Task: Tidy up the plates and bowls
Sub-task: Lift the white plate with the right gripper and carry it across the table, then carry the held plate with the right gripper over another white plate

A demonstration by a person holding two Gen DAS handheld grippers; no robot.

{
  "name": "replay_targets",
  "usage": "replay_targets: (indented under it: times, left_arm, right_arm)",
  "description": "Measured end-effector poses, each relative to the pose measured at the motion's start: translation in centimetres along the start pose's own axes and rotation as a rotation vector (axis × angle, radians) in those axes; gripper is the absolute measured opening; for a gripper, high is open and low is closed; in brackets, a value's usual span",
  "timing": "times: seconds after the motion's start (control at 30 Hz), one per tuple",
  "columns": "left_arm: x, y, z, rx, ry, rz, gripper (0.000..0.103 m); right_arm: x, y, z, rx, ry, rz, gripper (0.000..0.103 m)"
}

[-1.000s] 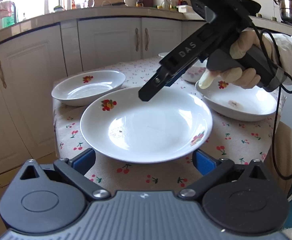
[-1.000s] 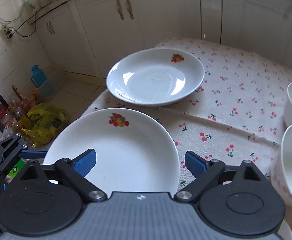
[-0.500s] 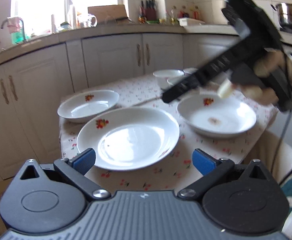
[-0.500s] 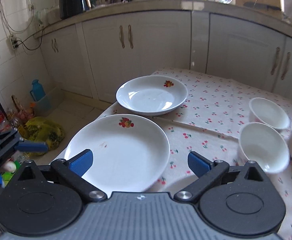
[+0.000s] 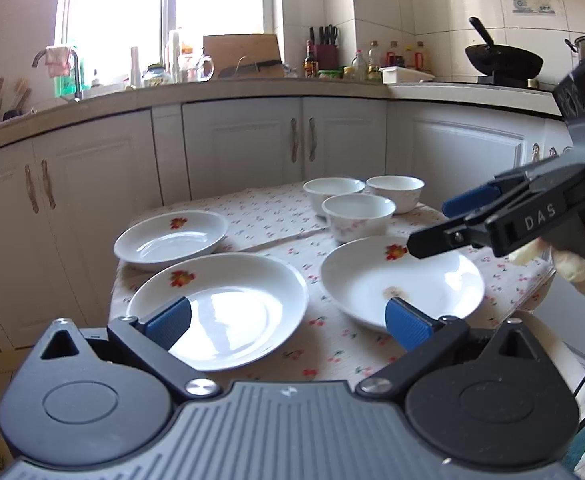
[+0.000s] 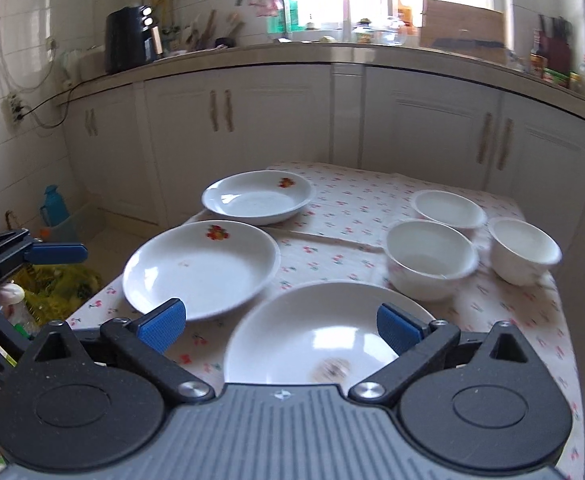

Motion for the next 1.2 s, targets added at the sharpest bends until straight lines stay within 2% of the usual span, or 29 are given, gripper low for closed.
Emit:
replay_targets:
  times: [0.17, 0.4, 0.77, 1.13, 1.2]
  left_arm:
    - [-1.1, -0.1, -2.0, -0.004, -0.007, 0.028, 0.102]
    - [-3.2, -1.2, -4.6, -0.021, -0.076, 0.066, 0.102]
    - [-7.0, -4.6, -6.3, -0.020, -0.178, 0.184, 0.102]
    - [-10.1, -5.4, -6.7, 0.021, -0.228, 0.210, 0.102]
    - [-10.5, -5.4, -7.1, 0.004, -0.230, 0.206, 0.102]
  right_arm:
    - [1.7, -1.7, -2.5, -0.034, -0.067, 0.002, 0.103]
    - [2.2, -3.8, -5.1, -0.067, -0.119, 0.047, 0.103]
    - [0.2, -5.1, -7.2, -0.132, -0.116, 0.114, 0.103]
    - [-2.2, -5.4, -8.1, -0.157, -0.104, 0.176, 0.103]
    - [-2.7, -5.4, -8.3, -0.155, -0.104, 0.185, 0.103]
Point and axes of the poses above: each gripper's, at about its wrist camera, not at the fingertips, and x roughly against the way its jaws point, z to its left, y to its top, the point moved 6 cm from there along -x, roughly the way its jaws point, and after that the axes turned 7 degrees about -z, right-handed, at the moved point
